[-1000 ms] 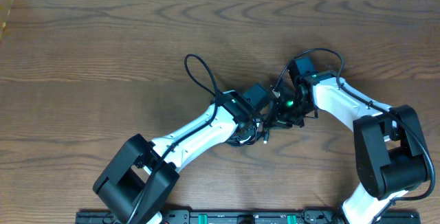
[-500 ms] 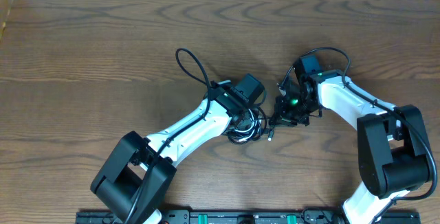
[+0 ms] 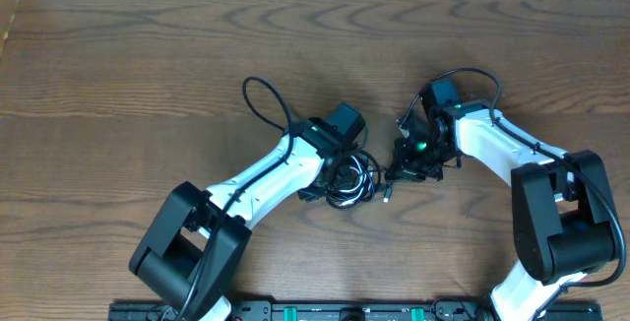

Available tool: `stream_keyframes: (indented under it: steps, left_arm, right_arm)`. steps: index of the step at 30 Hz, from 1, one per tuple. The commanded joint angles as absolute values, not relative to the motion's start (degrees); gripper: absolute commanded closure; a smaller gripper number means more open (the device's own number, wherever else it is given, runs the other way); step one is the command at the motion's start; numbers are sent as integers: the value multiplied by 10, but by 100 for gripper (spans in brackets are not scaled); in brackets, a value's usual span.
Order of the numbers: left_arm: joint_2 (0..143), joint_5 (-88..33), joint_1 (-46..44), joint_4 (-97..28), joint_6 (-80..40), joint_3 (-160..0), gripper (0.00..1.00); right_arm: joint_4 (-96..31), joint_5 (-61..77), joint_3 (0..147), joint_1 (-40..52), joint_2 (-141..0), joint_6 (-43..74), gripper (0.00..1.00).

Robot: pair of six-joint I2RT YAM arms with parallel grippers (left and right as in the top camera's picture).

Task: Untangle cables

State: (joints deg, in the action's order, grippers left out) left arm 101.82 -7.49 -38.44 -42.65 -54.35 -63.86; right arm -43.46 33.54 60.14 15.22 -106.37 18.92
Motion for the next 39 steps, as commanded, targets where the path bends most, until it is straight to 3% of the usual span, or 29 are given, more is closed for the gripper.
stream_keyframes:
  steps: [1, 5, 9, 10, 16, 23, 31, 39]
  left_arm:
    - [1029, -97, -384, -392, -569, -610, 57]
    - [1029, -99, -384, -328, -584, -583, 58]
    - [1029, -98, -384, -284, -588, -560, 91]
    - [1029, -95, -384, -274, -585, -556, 92]
    - [1029, -81, -383, -203, -467, -553, 92]
    - [1029, -81, -383, -139, -308, -554, 92]
    - [1029, -102, -383, -142, -287, -554, 92]
    - [1029, -116, -383, -190, -287, -554, 92]
  right_arm:
    - [-437, 317, 601, 150, -1068, 197, 99]
    - [-441, 317, 601, 150, -1068, 197, 99]
    - [-445, 316, 601, 150, -1068, 197, 99]
    - [-445, 317, 601, 150, -1068, 197, 99]
    - [-446, 324, 601, 150, -1068, 196, 99]
    - [-448, 413, 601, 153, -1068, 115, 99]
    - [-445, 421, 601, 159, -1068, -46, 99]
    - [-374, 357, 601, 157, -1068, -57, 98]
